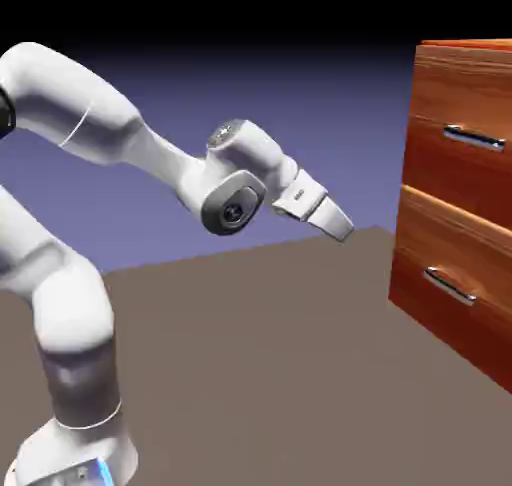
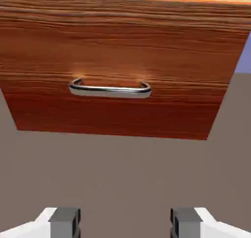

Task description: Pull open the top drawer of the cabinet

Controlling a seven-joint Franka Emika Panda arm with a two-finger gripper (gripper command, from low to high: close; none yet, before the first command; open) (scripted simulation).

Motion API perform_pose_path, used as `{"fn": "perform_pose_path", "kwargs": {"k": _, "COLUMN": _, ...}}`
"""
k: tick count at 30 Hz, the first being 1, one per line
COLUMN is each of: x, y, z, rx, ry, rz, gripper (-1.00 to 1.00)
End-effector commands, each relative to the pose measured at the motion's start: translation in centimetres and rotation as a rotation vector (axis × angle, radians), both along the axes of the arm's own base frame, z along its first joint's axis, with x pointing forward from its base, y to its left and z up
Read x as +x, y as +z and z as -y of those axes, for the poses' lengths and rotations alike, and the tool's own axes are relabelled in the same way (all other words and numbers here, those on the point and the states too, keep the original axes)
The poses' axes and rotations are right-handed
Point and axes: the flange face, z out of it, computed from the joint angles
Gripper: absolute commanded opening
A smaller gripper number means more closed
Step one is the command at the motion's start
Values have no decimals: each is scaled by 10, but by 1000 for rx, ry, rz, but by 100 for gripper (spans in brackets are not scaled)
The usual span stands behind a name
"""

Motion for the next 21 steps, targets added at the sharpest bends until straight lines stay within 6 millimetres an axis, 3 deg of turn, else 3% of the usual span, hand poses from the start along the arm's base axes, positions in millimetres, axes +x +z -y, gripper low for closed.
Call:
{"fn": "perform_pose_path", "kwargs": {"k": 1, "x": 6, "y": 0, "z": 5, "rx": 40, "ry": -23, "rz": -6, "gripper": 0}}
{"fn": "perform_pose_path", "kwargs": {"k": 9, "x": 52, "y": -10, "z": 44, "rx": 329, "ry": -215, "rz": -57, "gripper": 0}}
{"fn": "perform_pose_path", "kwargs": {"k": 21, "x": 109, "y": -46, "z": 91, "rx": 669, "ry": -521, "rz": -91, "gripper": 0}}
